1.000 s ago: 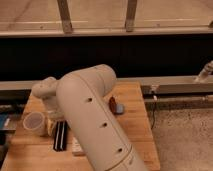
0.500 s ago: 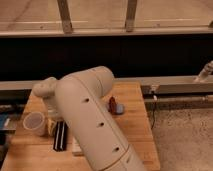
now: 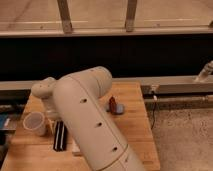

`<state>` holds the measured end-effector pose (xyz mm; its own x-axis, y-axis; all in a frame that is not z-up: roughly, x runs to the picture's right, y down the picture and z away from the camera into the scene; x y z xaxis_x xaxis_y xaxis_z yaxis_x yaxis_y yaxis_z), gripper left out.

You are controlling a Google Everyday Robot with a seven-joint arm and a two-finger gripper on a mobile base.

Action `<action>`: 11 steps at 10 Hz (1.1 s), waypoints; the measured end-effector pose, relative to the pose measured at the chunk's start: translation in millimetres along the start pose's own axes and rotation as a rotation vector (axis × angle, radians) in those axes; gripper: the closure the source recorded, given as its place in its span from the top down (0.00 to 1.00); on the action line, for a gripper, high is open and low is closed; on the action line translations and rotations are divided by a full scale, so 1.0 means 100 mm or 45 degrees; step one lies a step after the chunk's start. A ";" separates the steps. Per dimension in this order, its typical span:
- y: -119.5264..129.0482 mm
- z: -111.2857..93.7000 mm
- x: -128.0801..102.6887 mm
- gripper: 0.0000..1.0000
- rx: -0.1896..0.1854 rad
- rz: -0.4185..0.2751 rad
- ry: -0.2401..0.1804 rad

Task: Place the eraser in the ceramic cup

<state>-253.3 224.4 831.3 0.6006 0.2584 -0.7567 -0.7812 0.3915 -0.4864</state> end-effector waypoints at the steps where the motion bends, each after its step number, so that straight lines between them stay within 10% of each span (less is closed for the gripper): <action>1: 0.00 0.00 0.00 0.31 0.001 0.000 0.000; 5: -0.02 -0.01 0.00 0.00 -0.001 0.005 -0.008; 11: -0.01 -0.01 0.01 0.00 -0.002 0.002 -0.006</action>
<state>-252.7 223.1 830.4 0.6002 0.2631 -0.7554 -0.7823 0.3897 -0.4859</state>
